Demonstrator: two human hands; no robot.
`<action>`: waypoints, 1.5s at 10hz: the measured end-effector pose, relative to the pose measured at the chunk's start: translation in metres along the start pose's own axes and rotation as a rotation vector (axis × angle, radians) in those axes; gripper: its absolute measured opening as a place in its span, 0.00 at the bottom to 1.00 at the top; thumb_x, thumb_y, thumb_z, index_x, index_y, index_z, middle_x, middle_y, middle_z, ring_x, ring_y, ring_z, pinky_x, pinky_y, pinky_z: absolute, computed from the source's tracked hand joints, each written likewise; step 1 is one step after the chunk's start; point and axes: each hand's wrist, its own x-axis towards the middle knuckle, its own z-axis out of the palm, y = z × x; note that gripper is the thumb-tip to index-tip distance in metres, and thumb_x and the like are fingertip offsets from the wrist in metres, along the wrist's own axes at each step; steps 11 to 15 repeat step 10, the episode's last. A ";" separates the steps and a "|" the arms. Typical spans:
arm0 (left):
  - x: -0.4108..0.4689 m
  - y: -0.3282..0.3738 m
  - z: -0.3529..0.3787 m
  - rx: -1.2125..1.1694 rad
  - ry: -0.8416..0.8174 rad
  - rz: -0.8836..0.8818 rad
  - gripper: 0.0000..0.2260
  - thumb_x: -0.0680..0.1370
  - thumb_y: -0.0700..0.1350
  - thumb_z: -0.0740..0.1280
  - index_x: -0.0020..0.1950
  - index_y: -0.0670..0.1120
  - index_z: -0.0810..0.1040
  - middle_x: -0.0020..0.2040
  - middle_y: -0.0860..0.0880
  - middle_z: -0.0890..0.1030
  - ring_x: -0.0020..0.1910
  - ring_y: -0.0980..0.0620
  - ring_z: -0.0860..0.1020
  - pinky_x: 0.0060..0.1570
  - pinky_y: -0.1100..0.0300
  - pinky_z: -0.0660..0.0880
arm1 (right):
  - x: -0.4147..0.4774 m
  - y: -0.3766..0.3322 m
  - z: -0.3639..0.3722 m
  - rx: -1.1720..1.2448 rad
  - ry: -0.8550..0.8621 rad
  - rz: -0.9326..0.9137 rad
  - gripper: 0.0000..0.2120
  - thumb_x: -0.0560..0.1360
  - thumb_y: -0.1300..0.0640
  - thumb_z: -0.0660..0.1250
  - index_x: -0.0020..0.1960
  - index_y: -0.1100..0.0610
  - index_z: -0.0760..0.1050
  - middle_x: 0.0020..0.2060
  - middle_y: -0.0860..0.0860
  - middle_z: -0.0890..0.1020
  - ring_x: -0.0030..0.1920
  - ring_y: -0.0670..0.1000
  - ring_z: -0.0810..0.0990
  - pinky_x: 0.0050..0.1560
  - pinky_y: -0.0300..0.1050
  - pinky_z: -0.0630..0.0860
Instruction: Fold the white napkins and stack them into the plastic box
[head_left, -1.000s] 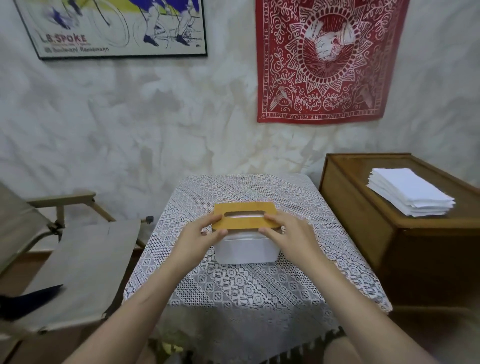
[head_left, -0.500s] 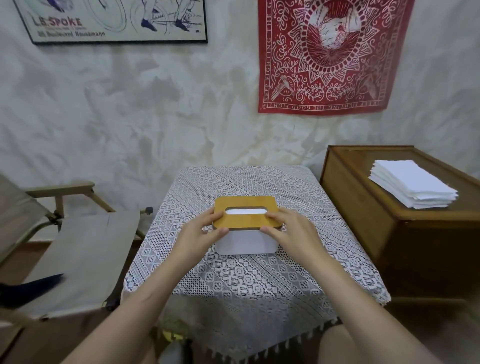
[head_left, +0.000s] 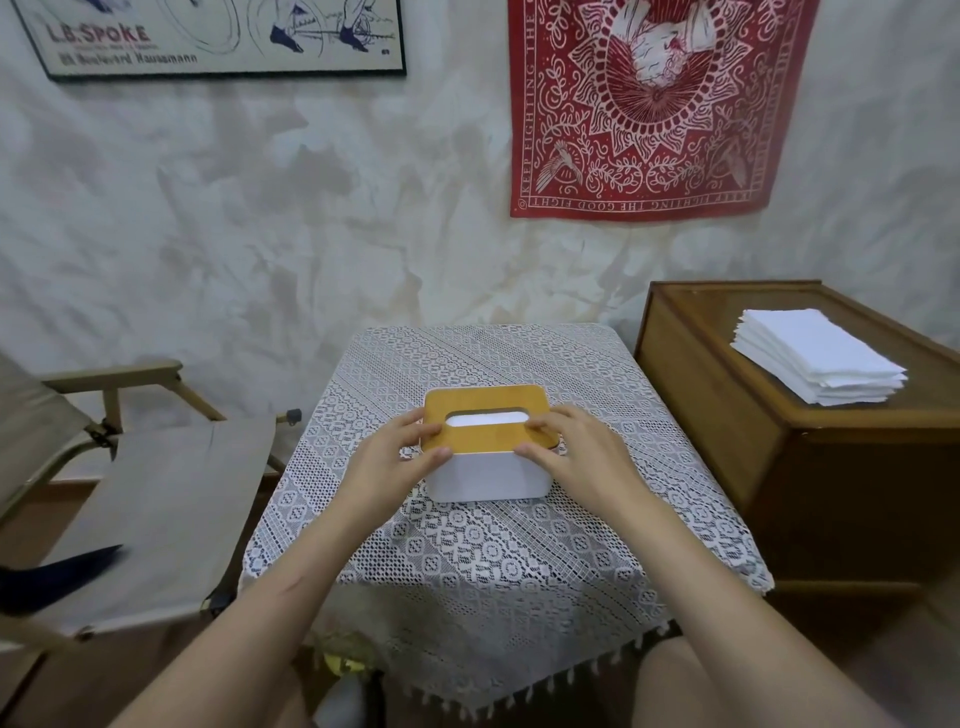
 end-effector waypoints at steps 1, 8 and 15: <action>0.000 0.001 0.000 -0.001 -0.003 -0.004 0.21 0.78 0.55 0.74 0.69 0.53 0.81 0.77 0.56 0.71 0.71 0.50 0.74 0.71 0.42 0.70 | -0.001 -0.001 -0.001 0.016 -0.003 0.000 0.23 0.77 0.35 0.66 0.66 0.46 0.78 0.69 0.45 0.74 0.66 0.49 0.74 0.63 0.49 0.71; 0.003 0.025 -0.009 0.104 0.023 0.029 0.16 0.77 0.57 0.73 0.63 0.55 0.83 0.71 0.56 0.76 0.62 0.54 0.78 0.60 0.52 0.74 | 0.001 -0.011 -0.012 0.079 -0.024 -0.026 0.20 0.80 0.41 0.66 0.67 0.49 0.79 0.64 0.44 0.80 0.62 0.49 0.77 0.52 0.44 0.67; 0.029 0.031 -0.010 0.152 0.046 0.085 0.12 0.78 0.56 0.73 0.60 0.56 0.83 0.62 0.58 0.80 0.60 0.55 0.77 0.60 0.48 0.76 | 0.033 -0.006 -0.005 0.098 0.023 -0.087 0.19 0.78 0.39 0.67 0.65 0.46 0.80 0.61 0.42 0.81 0.61 0.47 0.76 0.56 0.44 0.70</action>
